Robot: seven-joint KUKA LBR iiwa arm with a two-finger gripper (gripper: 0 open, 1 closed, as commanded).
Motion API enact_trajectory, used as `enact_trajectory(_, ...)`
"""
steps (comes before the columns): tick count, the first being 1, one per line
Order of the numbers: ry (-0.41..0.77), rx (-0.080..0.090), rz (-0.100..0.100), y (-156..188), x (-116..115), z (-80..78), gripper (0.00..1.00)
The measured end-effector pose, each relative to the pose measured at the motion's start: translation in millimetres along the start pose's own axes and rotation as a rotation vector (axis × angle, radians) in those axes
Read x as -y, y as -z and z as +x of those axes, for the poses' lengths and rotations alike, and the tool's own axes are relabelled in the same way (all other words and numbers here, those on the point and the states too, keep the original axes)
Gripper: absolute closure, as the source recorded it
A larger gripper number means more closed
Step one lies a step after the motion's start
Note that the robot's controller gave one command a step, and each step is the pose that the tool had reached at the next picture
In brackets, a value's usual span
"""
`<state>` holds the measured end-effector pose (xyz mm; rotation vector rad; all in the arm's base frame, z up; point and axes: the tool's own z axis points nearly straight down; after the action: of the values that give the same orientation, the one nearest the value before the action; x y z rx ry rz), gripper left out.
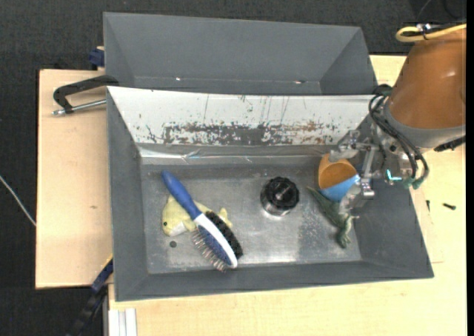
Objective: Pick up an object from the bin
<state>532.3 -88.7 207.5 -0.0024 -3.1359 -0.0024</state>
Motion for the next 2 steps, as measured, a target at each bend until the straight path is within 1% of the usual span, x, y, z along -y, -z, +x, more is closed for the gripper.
enact_trajectory(1, -0.105, 0.015, 0.001, -115, 55, -27.1, 0.00)
enact_trajectory(2, -0.123, 0.013, 0.000, -105, 57, -72.8, 0.00)
